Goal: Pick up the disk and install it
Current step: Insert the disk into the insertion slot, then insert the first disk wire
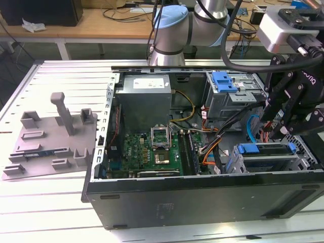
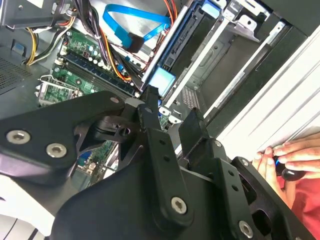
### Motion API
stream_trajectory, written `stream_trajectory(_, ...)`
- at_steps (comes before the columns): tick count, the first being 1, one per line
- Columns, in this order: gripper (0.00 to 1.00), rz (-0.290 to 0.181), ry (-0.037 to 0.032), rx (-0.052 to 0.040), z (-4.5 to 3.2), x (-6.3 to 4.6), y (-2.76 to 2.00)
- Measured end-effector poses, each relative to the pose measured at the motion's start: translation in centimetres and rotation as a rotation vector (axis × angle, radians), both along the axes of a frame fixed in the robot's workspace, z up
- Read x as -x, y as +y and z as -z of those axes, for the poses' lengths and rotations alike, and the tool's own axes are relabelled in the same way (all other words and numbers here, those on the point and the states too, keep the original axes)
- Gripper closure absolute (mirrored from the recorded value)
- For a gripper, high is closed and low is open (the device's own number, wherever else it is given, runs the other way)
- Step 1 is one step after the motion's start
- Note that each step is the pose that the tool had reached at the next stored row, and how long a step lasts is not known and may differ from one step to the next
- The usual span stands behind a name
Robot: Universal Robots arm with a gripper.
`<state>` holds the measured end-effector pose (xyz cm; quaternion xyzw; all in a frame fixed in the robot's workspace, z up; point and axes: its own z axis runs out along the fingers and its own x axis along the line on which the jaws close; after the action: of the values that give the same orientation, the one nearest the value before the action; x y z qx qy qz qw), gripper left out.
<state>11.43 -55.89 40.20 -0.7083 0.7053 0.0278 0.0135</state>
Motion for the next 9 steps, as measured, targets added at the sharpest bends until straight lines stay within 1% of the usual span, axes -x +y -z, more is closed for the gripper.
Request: stream_trajectory(9,0.56,0.0,0.0,-0.0001,0.16,0.0,0.0)
